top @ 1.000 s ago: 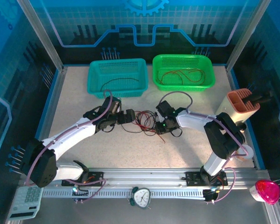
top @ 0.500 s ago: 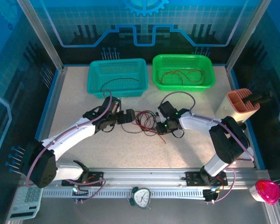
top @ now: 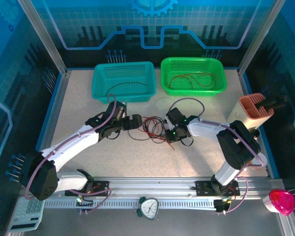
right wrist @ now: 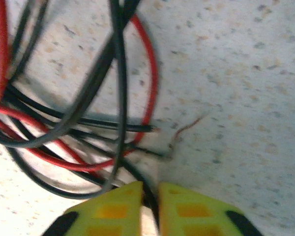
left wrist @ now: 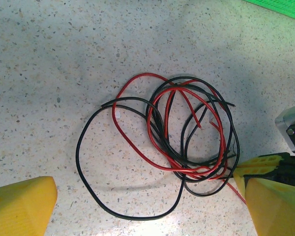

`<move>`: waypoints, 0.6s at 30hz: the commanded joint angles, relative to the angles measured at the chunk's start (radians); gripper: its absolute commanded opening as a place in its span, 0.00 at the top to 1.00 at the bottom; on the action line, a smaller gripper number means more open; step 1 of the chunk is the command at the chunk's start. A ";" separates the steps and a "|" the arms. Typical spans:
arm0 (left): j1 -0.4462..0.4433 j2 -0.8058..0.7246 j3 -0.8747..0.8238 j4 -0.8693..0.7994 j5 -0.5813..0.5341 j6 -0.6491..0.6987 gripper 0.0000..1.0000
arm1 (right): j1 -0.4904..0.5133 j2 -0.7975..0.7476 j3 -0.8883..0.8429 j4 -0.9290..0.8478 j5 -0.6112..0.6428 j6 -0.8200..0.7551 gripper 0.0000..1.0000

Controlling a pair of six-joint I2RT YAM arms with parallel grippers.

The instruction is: Untangle the cables

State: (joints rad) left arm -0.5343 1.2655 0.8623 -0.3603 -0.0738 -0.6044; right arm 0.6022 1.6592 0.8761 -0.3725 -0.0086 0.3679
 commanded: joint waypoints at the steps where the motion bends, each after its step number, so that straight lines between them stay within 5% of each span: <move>1: -0.007 -0.026 0.020 0.003 0.006 -0.018 0.01 | -0.002 0.032 -0.032 -0.022 0.009 -0.006 0.99; 18: -0.007 -0.049 0.072 0.003 0.046 -0.020 0.01 | -0.003 -0.231 0.251 -0.211 -0.029 -0.048 1.00</move>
State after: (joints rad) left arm -0.5343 1.2526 0.8841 -0.3614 -0.0620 -0.6048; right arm 0.6014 1.4685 1.0832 -0.5262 -0.0132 0.3347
